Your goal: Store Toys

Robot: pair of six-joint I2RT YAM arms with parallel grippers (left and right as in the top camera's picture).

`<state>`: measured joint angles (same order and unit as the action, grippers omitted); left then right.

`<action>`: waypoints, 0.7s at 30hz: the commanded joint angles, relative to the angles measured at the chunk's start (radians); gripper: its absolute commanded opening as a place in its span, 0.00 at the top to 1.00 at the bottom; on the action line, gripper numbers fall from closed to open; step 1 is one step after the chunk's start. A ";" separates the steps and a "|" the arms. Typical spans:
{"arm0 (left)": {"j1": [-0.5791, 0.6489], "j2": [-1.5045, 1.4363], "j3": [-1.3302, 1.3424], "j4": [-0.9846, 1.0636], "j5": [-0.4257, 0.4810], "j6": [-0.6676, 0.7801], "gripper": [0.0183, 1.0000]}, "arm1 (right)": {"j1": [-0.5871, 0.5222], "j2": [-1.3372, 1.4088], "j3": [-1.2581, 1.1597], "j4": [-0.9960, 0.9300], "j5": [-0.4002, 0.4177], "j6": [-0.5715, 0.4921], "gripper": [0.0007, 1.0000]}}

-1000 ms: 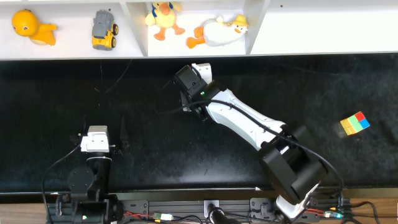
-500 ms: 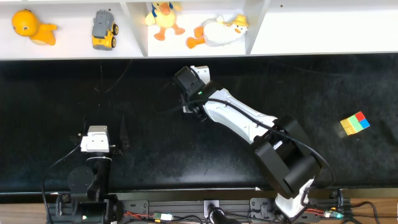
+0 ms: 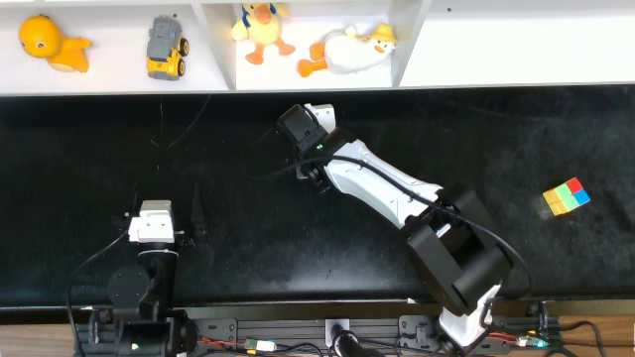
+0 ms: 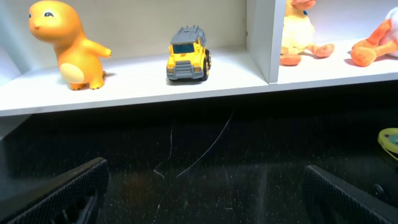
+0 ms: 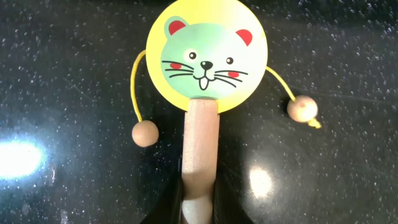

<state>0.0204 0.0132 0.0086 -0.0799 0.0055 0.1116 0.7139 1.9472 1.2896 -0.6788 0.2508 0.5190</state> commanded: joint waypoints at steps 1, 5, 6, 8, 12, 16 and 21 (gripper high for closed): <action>0.006 -0.011 -0.001 -0.005 -0.008 0.015 0.00 | -0.001 -0.043 0.022 -0.030 0.010 0.001 0.96; 0.006 -0.011 -0.001 -0.005 -0.008 0.015 0.00 | -0.002 -0.113 0.001 -0.104 0.040 0.001 0.96; 0.006 -0.011 -0.001 -0.005 -0.008 0.015 0.00 | -0.002 -0.134 -0.012 -0.118 0.045 0.000 0.96; 0.006 -0.011 -0.001 -0.005 -0.008 0.015 0.00 | -0.004 -0.196 -0.051 -0.145 0.061 0.001 0.96; 0.006 -0.011 -0.001 -0.005 -0.008 0.015 0.00 | -0.027 -0.358 -0.165 -0.158 0.064 0.001 0.96; 0.006 -0.011 -0.001 -0.005 -0.008 0.015 0.00 | -0.071 -0.530 -0.272 -0.182 0.065 0.001 0.96; 0.006 -0.011 -0.001 -0.005 -0.008 0.015 0.00 | -0.182 -0.689 -0.328 -0.282 0.101 -0.016 0.96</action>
<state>0.0204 0.0132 0.0086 -0.0799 0.0055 0.1116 0.5804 1.3197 0.9741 -0.9409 0.3119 0.5175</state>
